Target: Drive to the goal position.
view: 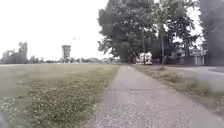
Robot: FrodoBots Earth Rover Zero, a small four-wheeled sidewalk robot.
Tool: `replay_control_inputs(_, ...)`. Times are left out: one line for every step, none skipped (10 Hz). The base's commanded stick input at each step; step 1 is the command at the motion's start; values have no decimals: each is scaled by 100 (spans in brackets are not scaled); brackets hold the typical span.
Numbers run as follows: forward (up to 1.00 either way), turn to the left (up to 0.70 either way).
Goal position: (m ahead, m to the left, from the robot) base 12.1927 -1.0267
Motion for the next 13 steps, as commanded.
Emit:
replay_control_inputs(70,0)
replay_control_inputs(70,0)
replay_control_inputs(70,0)
replay_control_inputs(70,0)
replay_control_inputs(70,0)
replay_control_inputs(70,0)
replay_control_inputs(70,0)
replay_control_inputs(70,0)
replay_control_inputs(70,0)
replay_control_inputs(70,0)
replay_control_inputs(70,0)
replay_control_inputs(70,0)
replay_control_inputs(70,0)
